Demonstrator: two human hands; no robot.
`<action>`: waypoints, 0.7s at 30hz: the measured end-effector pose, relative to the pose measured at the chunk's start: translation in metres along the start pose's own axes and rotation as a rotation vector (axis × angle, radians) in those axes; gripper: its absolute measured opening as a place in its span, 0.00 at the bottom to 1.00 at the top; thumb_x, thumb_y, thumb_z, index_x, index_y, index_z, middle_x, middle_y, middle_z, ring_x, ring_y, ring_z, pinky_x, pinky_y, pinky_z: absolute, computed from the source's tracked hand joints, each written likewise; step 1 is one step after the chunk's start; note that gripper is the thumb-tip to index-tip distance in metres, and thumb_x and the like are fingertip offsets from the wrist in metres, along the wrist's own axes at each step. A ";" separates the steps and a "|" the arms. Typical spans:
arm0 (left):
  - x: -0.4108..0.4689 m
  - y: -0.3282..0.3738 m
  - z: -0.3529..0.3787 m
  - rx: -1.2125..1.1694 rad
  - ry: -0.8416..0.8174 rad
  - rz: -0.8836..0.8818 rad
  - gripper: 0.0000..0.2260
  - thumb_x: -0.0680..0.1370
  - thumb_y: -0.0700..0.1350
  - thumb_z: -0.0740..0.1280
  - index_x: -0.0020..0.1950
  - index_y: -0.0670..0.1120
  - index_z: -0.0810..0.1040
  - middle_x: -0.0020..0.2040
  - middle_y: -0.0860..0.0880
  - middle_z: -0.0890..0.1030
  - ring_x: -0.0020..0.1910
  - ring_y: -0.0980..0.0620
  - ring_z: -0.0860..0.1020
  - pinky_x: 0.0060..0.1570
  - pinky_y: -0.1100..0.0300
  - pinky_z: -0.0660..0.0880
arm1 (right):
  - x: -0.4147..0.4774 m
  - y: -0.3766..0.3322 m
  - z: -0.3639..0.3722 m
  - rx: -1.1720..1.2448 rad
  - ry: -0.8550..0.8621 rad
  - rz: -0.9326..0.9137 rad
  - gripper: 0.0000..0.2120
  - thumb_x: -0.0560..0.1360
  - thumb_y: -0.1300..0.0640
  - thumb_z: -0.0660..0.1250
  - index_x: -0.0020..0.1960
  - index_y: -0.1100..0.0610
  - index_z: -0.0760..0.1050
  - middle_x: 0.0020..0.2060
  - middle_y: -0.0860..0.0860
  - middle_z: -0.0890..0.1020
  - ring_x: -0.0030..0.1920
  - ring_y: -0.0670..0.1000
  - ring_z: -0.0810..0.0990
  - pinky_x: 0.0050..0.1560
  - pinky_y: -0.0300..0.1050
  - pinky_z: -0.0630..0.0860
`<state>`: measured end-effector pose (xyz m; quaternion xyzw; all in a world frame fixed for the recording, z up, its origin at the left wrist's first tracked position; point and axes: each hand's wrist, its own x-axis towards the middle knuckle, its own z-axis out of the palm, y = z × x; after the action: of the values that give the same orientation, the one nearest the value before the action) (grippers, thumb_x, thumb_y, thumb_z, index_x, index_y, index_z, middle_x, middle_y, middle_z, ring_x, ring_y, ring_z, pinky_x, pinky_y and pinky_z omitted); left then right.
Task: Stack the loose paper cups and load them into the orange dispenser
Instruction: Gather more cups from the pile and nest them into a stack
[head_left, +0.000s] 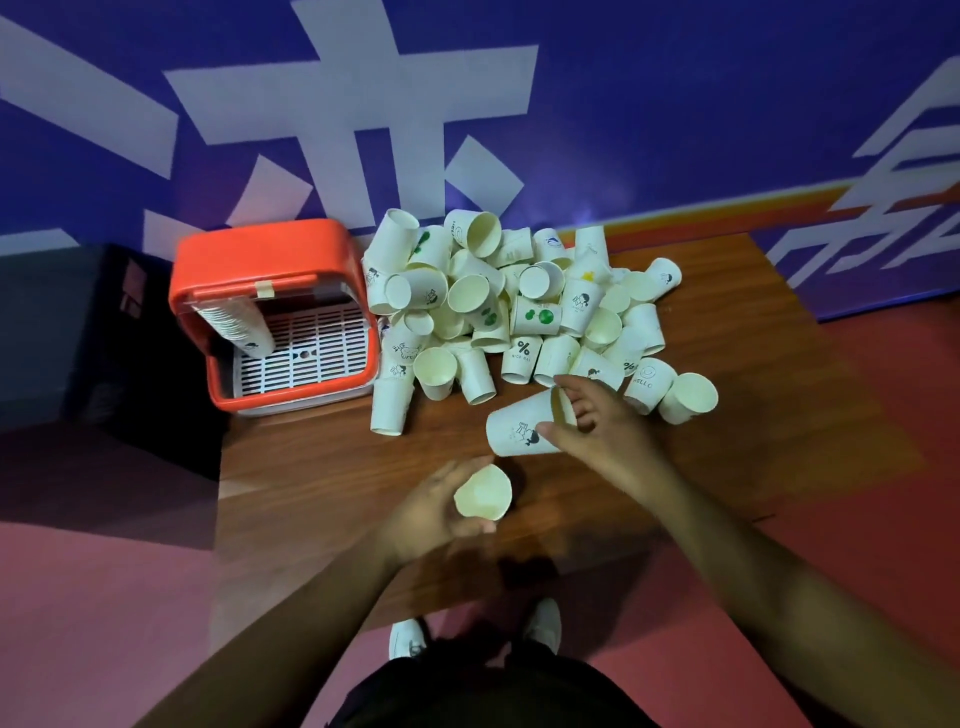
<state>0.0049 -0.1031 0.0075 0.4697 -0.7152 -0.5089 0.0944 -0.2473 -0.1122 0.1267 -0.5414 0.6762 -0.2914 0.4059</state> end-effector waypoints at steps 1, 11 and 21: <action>-0.001 -0.002 0.000 -0.057 -0.010 -0.011 0.45 0.66 0.63 0.76 0.79 0.59 0.59 0.75 0.54 0.67 0.75 0.53 0.65 0.75 0.48 0.62 | -0.005 -0.003 -0.001 -0.028 -0.042 -0.020 0.28 0.67 0.46 0.77 0.66 0.43 0.72 0.57 0.44 0.76 0.54 0.44 0.77 0.53 0.41 0.77; -0.013 -0.019 -0.016 -0.505 -0.153 -0.086 0.44 0.67 0.56 0.80 0.76 0.61 0.60 0.77 0.56 0.65 0.76 0.60 0.63 0.77 0.52 0.61 | -0.023 0.005 0.041 -0.399 -0.269 -0.335 0.36 0.64 0.44 0.78 0.68 0.51 0.71 0.64 0.42 0.71 0.64 0.39 0.67 0.65 0.28 0.60; -0.023 -0.008 -0.001 -0.628 0.010 -0.138 0.24 0.79 0.42 0.69 0.75 0.48 0.69 0.69 0.49 0.77 0.69 0.52 0.74 0.63 0.61 0.73 | -0.022 0.047 0.093 -0.335 -0.385 -0.257 0.44 0.68 0.49 0.76 0.78 0.46 0.56 0.74 0.44 0.65 0.74 0.44 0.61 0.70 0.34 0.59</action>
<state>0.0230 -0.0863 0.0092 0.4674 -0.4892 -0.7077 0.2034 -0.1882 -0.0753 0.0455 -0.7275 0.5513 -0.1165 0.3915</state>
